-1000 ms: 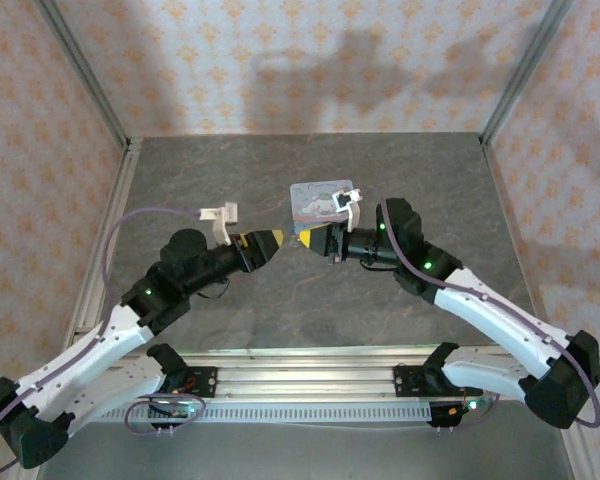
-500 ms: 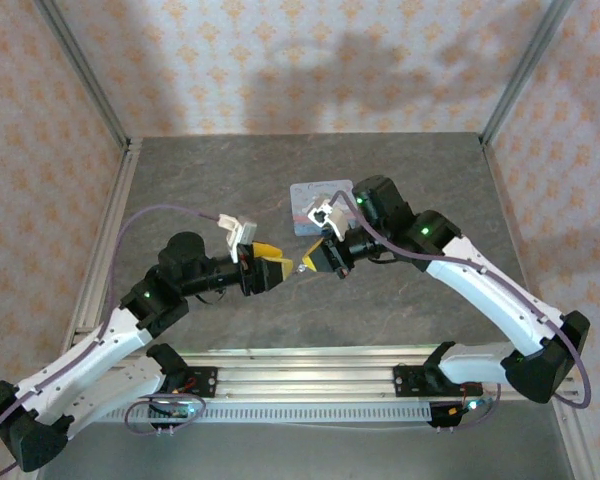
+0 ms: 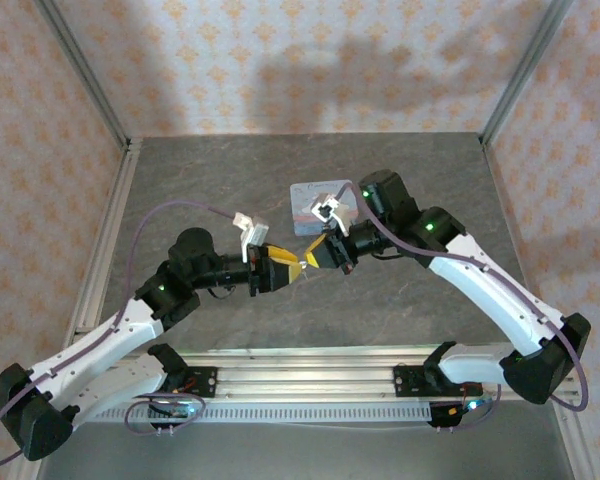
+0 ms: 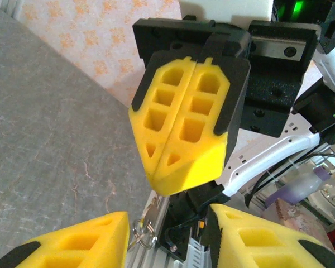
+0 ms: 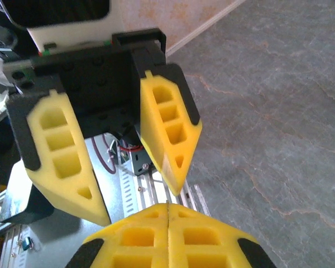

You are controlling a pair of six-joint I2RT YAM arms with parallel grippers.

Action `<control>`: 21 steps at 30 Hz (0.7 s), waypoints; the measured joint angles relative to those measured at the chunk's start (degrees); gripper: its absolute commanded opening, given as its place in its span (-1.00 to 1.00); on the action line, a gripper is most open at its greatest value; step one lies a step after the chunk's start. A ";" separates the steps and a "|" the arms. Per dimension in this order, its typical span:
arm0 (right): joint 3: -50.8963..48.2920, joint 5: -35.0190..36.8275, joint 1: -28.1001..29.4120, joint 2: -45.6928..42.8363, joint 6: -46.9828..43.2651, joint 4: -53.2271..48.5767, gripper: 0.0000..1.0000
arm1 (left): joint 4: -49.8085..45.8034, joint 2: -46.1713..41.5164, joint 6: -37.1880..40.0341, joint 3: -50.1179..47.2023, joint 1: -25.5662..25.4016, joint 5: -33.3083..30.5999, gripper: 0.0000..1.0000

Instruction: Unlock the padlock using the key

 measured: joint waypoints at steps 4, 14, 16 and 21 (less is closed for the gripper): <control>0.00 -0.83 -0.39 -0.09 0.83 1.36 -1.00 | 0.98 1.05 -0.55 -0.46 0.00 1.01 -0.28; -0.35 -2.21 -0.44 -0.35 1.49 2.67 -1.00 | 2.19 1.79 -1.75 -0.46 0.02 2.16 -0.80; -0.52 -2.45 -0.48 -0.63 1.49 2.84 -1.00 | 2.16 1.79 -1.77 -0.46 0.04 2.12 -0.93; -0.79 -2.64 -0.52 -0.85 1.51 2.93 -1.00 | 1.90 1.46 -1.33 -0.46 0.04 1.60 -1.00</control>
